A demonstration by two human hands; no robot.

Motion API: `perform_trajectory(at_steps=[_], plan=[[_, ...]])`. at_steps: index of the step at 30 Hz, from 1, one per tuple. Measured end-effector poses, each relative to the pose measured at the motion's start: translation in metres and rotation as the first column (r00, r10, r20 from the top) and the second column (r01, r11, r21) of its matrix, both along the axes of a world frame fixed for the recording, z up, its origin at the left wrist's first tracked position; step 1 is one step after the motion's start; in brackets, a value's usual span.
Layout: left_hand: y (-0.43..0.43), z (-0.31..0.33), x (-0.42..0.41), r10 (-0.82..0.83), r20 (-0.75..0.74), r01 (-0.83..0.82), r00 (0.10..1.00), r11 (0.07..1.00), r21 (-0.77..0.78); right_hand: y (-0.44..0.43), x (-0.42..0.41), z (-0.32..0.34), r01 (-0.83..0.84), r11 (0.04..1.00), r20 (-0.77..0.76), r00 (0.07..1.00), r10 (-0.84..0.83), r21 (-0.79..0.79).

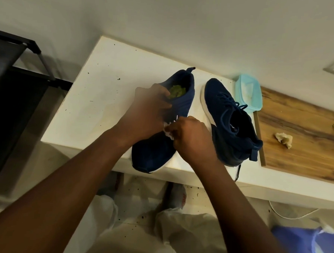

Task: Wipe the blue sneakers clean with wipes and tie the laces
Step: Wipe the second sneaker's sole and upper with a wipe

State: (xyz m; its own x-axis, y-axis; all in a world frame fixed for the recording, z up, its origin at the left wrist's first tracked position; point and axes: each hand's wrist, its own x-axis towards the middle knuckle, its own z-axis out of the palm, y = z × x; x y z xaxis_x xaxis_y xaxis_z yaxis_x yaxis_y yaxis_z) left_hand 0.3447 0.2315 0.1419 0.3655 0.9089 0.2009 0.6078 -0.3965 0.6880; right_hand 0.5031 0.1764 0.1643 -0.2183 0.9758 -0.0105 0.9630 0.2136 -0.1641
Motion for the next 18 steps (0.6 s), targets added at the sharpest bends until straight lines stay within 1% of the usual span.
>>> perform_trajectory(at_steps=[1, 2, 5, 6, 7, 8, 9, 11, 12, 13, 16, 17, 18], plan=[[0.000, 0.001, 0.000, -0.004, -0.002, 0.004, 1.000, 1.000, 0.002, 0.000, 0.005, 0.004, 0.020, 0.999, -0.025, 0.999, -0.020, -0.035], [0.000, 0.002, 0.000, -0.011, -0.005, 0.011, 1.000, 1.000, 0.006, 0.002, 0.009, 0.004, 0.062, 0.998, -0.068, 0.996, -0.063, -0.013], [0.000, 0.001, 0.000, -0.023, -0.013, 0.023, 1.000, 1.000, -0.002, 0.010, 0.010, -0.002, 0.233, 0.951, -0.151, 0.967, -0.204, 0.206], [0.001, 0.001, 0.000, -0.024, -0.016, 0.024, 1.000, 1.000, -0.006, 0.010, 0.007, -0.005, 0.268, 0.933, -0.172, 0.958, -0.231, 0.240], [0.001, 0.001, 0.001, -0.021, -0.016, 0.021, 1.000, 1.000, -0.009, 0.009, 0.002, -0.006, 0.286, 0.929, -0.203, 0.949, -0.240, 0.237], [0.001, 0.001, 0.001, -0.018, -0.014, 0.017, 1.000, 1.000, -0.011, 0.007, -0.003, -0.007, 0.275, 0.941, -0.241, 0.944, -0.226, 0.197], [0.000, 0.001, 0.000, -0.014, -0.010, 0.014, 1.000, 1.000, -0.014, 0.004, -0.006, -0.006, 0.230, 0.965, -0.265, 0.945, -0.190, 0.125], [0.000, 0.003, 0.000, -0.016, -0.008, 0.016, 1.000, 1.000, -0.020, 0.001, 0.000, -0.002, 0.131, 0.991, -0.261, 0.956, -0.136, -0.034], [-0.001, 0.004, 0.001, -0.022, -0.007, 0.022, 1.000, 1.000, -0.022, 0.002, 0.005, 0.002, 0.125, 0.989, -0.245, 0.959, -0.140, -0.077], [-0.001, 0.005, 0.001, -0.027, -0.008, 0.027, 1.000, 0.999, -0.022, 0.005, 0.012, 0.004, 0.158, 0.985, -0.245, 0.954, -0.170, -0.068], [0.000, 0.002, 0.001, -0.027, -0.023, 0.027, 0.999, 1.000, -0.004, 0.011, 0.013, 0.000, 0.276, 0.951, -0.234, 0.943, -0.239, 0.141], [0.000, 0.001, 0.001, -0.025, -0.025, 0.025, 0.999, 1.000, -0.004, 0.011, 0.006, -0.002, 0.271, 0.946, -0.228, 0.946, -0.229, 0.179], [0.001, 0.001, 0.001, -0.021, -0.022, 0.021, 1.000, 1.000, -0.010, 0.008, -0.003, -0.003, 0.242, 0.956, -0.236, 0.951, -0.199, 0.168]])
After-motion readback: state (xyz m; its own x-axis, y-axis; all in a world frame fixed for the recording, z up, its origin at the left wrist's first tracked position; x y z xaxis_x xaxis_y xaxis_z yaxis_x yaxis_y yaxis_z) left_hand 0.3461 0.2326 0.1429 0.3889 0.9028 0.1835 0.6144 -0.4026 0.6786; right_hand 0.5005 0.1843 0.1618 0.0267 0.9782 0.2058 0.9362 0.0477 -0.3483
